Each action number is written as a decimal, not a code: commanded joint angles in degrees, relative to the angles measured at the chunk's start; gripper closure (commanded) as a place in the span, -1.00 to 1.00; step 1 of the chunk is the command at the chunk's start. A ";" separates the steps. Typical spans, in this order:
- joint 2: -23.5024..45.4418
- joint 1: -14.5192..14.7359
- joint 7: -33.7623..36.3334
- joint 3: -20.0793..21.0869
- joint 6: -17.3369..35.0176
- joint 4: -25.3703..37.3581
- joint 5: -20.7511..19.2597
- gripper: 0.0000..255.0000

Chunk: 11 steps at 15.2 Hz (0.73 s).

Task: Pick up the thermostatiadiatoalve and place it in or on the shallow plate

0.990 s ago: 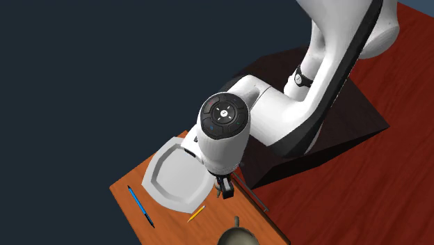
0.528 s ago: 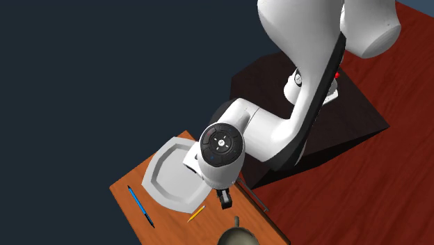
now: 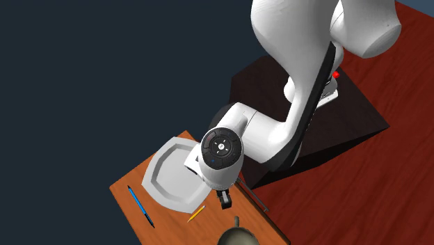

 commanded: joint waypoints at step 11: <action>0.01 0.00 0.00 0.00 0.00 0.01 0.00 1.00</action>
